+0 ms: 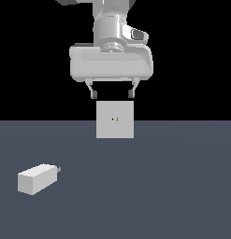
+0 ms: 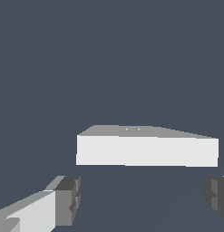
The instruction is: Plug the charger into the wall socket.
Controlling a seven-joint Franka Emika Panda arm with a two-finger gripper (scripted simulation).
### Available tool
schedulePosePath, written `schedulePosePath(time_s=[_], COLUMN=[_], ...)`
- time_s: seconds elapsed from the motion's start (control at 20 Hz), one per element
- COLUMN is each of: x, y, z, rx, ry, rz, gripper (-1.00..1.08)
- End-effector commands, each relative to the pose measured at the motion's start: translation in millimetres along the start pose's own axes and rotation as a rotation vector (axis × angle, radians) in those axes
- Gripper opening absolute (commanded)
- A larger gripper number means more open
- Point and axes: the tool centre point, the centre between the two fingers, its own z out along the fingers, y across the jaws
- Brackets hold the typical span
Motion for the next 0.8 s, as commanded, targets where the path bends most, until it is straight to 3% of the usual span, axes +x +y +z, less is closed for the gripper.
schedulePosePath(time_s=[0.0, 0.35, 0.75], x=[0, -8, -35], y=[0, -5, -25], z=[0, 5, 25], rx=[0.000, 0.002, 0.008], ry=[0.000, -0.001, -0.003], rz=[0.000, 0.021, 0.101], gripper=[1.00, 1.00, 1.00])
